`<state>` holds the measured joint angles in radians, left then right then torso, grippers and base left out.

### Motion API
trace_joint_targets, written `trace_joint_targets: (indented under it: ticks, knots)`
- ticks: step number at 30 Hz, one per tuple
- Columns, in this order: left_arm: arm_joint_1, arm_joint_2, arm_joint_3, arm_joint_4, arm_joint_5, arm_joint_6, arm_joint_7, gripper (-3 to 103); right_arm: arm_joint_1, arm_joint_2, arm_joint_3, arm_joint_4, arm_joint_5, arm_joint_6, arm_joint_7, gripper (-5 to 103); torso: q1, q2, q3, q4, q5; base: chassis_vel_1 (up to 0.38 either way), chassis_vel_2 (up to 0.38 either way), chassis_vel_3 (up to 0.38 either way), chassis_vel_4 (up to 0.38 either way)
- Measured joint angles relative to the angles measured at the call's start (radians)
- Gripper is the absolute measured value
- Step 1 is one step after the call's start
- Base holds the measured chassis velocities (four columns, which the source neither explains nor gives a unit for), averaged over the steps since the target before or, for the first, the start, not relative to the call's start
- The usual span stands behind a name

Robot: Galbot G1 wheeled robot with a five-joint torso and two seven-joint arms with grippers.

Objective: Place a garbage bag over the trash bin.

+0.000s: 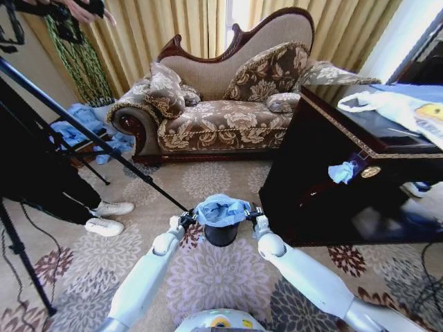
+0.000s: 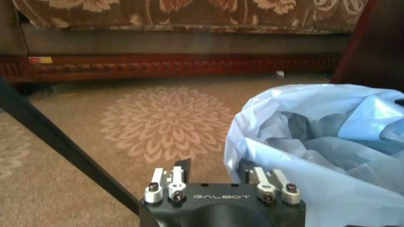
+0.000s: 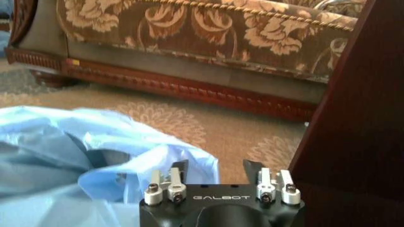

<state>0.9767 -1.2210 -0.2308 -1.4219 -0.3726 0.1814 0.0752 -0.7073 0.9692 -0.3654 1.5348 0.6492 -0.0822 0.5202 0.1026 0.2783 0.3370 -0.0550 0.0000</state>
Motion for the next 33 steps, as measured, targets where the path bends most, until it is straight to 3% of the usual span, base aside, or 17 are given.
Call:
trace_joint_targets:
  ticks: [1, 3, 8, 11, 12, 17, 21, 26, 33]
  knots:
    - [0.005, 0.000, -0.001, -0.004, 0.000, 0.000, 0.000, 59, -0.003, -0.005, 0.002, 0.016, 0.010, -0.003, 0.007, 65, 0.000, 0.000, 0.000, 0.0000, 0.0000, 0.000, 0.000, 0.000, 0.000]
    - [0.011, 0.000, -0.004, -0.008, 0.001, 0.000, -0.001, 59, -0.006, -0.009, 0.006, 0.029, 0.018, -0.004, 0.013, 70, 0.000, 0.000, 0.000, 0.0000, 0.0001, 0.000, 0.000, 0.000, 0.000]
    - [0.033, 0.000, -0.009, -0.029, 0.004, 0.000, -0.003, 86, -0.035, -0.034, 0.034, 0.101, 0.066, -0.014, 0.033, 91, 0.000, 0.000, 0.000, 0.0001, 0.0001, 0.000, 0.000, 0.000, 0.000]
    - [0.037, 0.001, -0.010, -0.034, 0.005, -0.001, -0.003, 92, -0.057, -0.051, 0.050, 0.125, 0.084, -0.023, 0.035, 99, 0.000, 0.000, 0.000, 0.0001, 0.0001, 0.000, 0.000, 0.000, 0.000]
    - [0.039, 0.001, -0.010, -0.036, 0.006, -0.001, -0.003, 98, -0.070, -0.061, 0.057, 0.127, 0.083, -0.025, 0.030, 100, 0.000, 0.000, 0.000, 0.0001, 0.0000, 0.000, 0.000, 0.000, 0.000]
    - [0.047, -0.002, -0.010, -0.048, 0.011, -0.002, -0.004, 100, -0.112, -0.078, 0.079, 0.133, 0.077, -0.024, 0.021, 100, 0.000, 0.000, 0.000, 0.0000, 0.0002, 0.000, 0.000, 0.000, 0.000]
    - [0.059, -0.003, -0.010, -0.068, 0.021, -0.001, -0.005, 100, -0.155, -0.078, 0.109, 0.181, 0.125, -0.030, 0.060, 100, 0.000, 0.000, 0.000, 0.0002, 0.0000, 0.000, 0.000, 0.000, 0.000]
    - [0.066, -0.002, -0.008, -0.075, 0.030, -0.001, -0.005, 100, -0.236, -0.040, 0.171, 0.274, 0.300, -0.041, 0.171, 100, 0.000, 0.000, 0.000, -0.0001, 0.0000, 0.000, 0.000, 0.000, 0.000]
    - [0.062, -0.005, -0.001, -0.054, 0.044, -0.006, -0.003, 100, -0.253, 0.029, 0.181, 0.322, 0.406, -0.034, 0.270, 100, 0.000, 0.000, 0.000, 0.0001, -0.0001, 0.000, 0.000, 0.000, 0.000]
